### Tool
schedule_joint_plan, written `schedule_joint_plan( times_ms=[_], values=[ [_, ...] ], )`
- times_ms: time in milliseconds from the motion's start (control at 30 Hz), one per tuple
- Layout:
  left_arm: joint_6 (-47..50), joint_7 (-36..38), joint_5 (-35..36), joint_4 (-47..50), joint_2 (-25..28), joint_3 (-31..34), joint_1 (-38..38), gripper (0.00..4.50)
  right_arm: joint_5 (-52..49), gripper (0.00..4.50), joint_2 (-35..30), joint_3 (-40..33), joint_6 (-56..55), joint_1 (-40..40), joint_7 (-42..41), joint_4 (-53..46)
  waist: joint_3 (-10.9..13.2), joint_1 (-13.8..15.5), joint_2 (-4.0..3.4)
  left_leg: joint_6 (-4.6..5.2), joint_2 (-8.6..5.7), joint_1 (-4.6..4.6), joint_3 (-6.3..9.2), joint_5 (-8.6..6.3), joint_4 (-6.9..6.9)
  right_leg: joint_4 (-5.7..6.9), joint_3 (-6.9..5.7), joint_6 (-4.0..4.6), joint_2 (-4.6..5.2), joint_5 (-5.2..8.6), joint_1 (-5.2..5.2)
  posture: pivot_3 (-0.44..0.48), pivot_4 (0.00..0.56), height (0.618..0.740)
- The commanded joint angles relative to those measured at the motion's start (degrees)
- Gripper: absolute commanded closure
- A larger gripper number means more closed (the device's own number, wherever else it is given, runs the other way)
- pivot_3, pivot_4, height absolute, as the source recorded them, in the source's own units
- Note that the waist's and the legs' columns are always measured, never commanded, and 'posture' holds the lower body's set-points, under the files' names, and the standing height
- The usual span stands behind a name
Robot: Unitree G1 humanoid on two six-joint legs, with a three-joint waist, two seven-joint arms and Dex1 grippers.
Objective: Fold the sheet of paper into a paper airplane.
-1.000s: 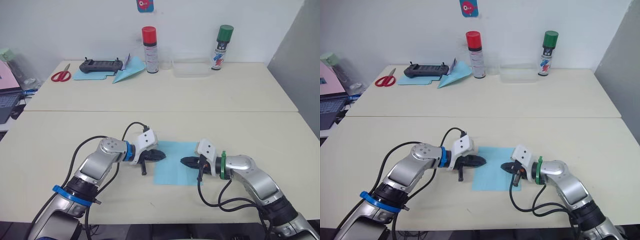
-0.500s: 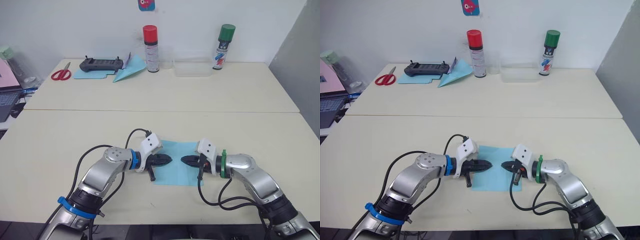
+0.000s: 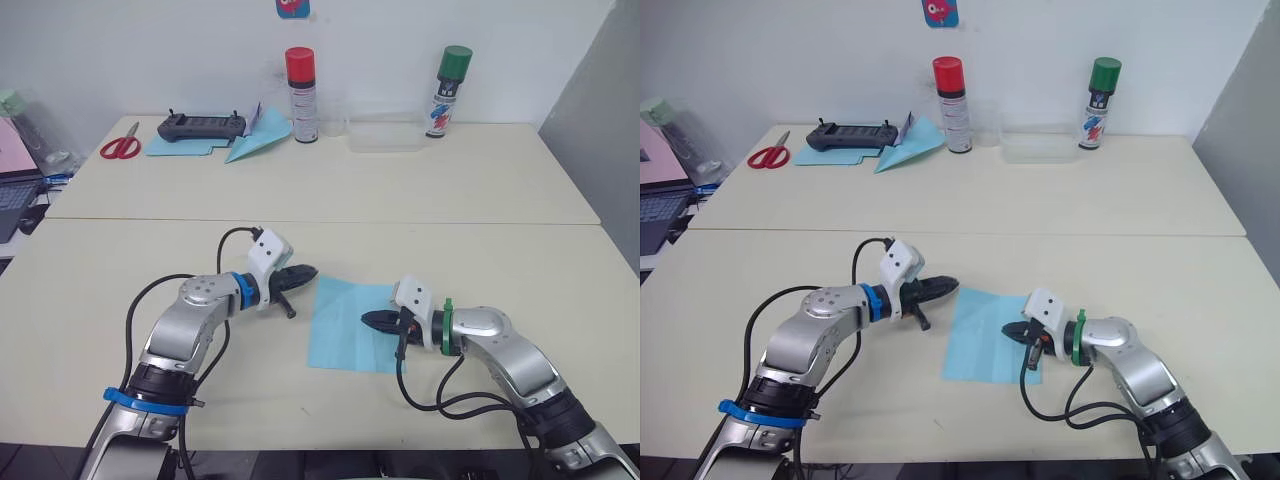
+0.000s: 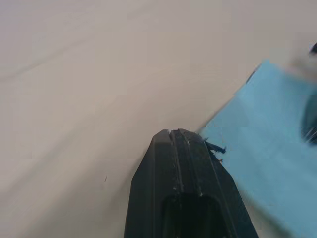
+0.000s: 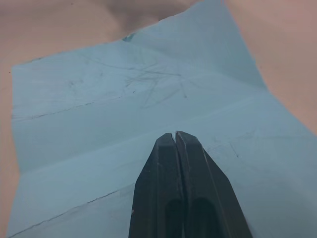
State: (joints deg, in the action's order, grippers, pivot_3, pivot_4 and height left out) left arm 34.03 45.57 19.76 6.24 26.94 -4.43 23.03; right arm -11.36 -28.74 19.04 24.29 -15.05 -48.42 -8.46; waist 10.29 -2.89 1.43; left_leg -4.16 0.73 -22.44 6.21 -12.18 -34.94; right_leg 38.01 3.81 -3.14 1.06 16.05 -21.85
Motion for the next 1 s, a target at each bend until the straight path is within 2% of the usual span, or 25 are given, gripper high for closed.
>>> schedule_joint_plan(
  times_ms=[33,300,567,667,800,1000],
  values=[
    [5.1,-0.3,6.0,5.8,-1.1,2.6,1.8,4.50,0.9,4.44,0.2,-0.5,0.0,-0.3,0.3,1.5,0.0,0.0,0.00,0.00,0.00,0.01,0.00,0.00,0.00,0.01,0.00,0.00,0.00,0.00,0.00,0.000,0.150,0.740],
    [3.9,4.0,0.2,7.5,4.9,-9.0,-3.0,4.50,1.0,4.44,0.3,-0.7,-0.5,-0.9,0.0,2.2,0.0,-0.3,-0.01,0.00,0.00,0.06,-0.04,0.00,0.01,0.00,0.04,0.00,-0.02,0.00,0.02,0.000,0.150,0.740],
    [0.1,4.6,-5.4,3.1,4.6,-14.6,-4.2,4.50,-0.4,4.44,0.6,-1.9,0.4,-0.6,0.4,1.1,0.0,-0.1,0.00,0.00,-0.01,0.06,-0.04,0.00,-0.01,0.01,0.04,0.01,-0.01,0.00,0.03,0.000,0.150,0.740],
    [-0.8,5.5,-6.5,2.3,5.1,-15.5,-4.7,4.50,-1.6,3.90,0.5,-3.4,0.9,-0.4,0.7,-0.1,0.0,0.0,0.00,0.00,-0.01,0.05,-0.04,0.00,0.00,-0.01,0.04,0.01,0.00,0.00,0.03,0.000,0.150,0.740],
    [-2.0,5.6,-7.4,0.6,4.5,-15.4,-4.3,4.50,-3.2,2.48,3.4,-9.9,1.7,1.4,7.8,-3.5,0.0,0.2,0.00,0.00,-0.02,0.02,-0.03,0.00,0.00,-0.03,0.03,0.01,0.00,0.00,0.02,0.000,0.150,0.740],
    [-2.5,6.1,-7.5,0.4,4.4,-15.1,-4.6,4.50,-6.6,2.48,5.6,-15.9,11.3,5.7,14.4,-9.2,0.0,0.4,-0.01,0.00,-0.02,0.00,-0.03,0.00,0.01,-0.02,0.03,0.01,0.00,0.01,0.00,0.000,0.150,0.740]
  ],
)
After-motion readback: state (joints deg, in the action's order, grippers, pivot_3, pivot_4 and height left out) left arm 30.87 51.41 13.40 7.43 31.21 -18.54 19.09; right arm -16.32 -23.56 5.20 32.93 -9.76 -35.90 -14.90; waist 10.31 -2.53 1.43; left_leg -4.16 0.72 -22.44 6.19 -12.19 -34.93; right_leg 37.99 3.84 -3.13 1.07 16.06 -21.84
